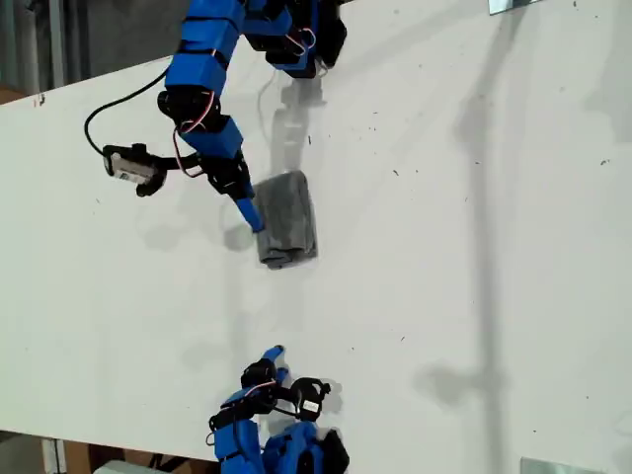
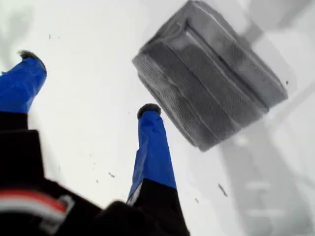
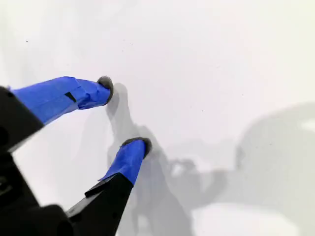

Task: Grasp corners of a square towel and fold twice.

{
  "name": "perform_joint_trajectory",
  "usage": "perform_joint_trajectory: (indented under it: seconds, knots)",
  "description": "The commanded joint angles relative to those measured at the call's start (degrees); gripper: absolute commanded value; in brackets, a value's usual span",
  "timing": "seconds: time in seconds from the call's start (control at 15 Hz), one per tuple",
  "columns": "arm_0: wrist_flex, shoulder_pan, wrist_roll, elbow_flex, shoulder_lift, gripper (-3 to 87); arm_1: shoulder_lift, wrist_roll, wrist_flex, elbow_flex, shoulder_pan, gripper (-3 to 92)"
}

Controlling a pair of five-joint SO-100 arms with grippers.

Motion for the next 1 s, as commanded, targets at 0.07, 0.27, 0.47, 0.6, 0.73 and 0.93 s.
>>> perform_joint_trajectory:
  seconds: [0.07,0.27,0.47,0.6,0.73,0.93]
  knots:
    - [-0.7,-0.4,1.1,-0.1,1.5,20.3,24.1,16.3,-7.5,33.8,-8.5,38.7]
    - [-0.8,-0.3,2.8,2.2,5.5,20.3,41.8,26.9,-10.4,50.6,-16.1,38.4]
    - [6.2,3.8,0.6,15.7,40.3,20.6,56.3,30.7,-7.6,56.7,-20.1,38.4]
    - [22.3,7.3,-3.3,22.8,72.8,19.6,68.7,30.8,-3.4,61.1,-20.6,38.5]
    - [24.1,13.3,-9.6,22.7,76.4,19.7,75.0,32.8,0.9,64.2,-19.4,37.1]
    - [22.0,19.6,-13.2,27.3,76.8,20.0,75.4,39.6,5.8,65.2,-18.2,37.2]
